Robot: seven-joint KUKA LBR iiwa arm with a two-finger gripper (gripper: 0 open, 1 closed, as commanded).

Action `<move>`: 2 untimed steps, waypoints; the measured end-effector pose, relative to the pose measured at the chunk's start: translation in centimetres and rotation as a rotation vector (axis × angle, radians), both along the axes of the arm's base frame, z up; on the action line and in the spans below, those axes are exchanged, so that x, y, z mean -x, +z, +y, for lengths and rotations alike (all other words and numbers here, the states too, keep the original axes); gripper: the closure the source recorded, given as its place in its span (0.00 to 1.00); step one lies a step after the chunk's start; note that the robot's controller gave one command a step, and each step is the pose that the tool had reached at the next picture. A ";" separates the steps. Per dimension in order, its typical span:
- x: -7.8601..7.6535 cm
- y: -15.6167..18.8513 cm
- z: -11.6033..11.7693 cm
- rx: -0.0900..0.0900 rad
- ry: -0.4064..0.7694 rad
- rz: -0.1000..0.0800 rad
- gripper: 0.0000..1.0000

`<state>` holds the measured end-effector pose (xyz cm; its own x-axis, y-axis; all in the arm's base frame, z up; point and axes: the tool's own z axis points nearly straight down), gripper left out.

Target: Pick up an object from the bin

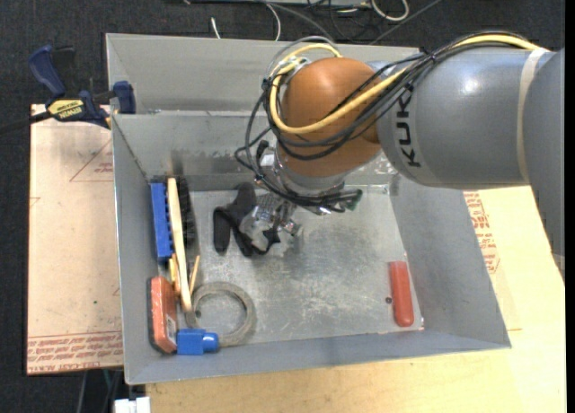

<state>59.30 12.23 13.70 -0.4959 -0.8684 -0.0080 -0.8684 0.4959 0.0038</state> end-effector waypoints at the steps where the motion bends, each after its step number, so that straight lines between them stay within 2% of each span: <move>1: -1.7 6.8 0.4 -0.002 -0.013 -0.001 1.00; 2: -1.3 3.1 0.9 -0.004 0.003 -0.003 1.00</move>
Offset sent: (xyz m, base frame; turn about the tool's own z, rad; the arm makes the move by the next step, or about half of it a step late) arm 0.0068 0.0099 -0.0067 -0.0107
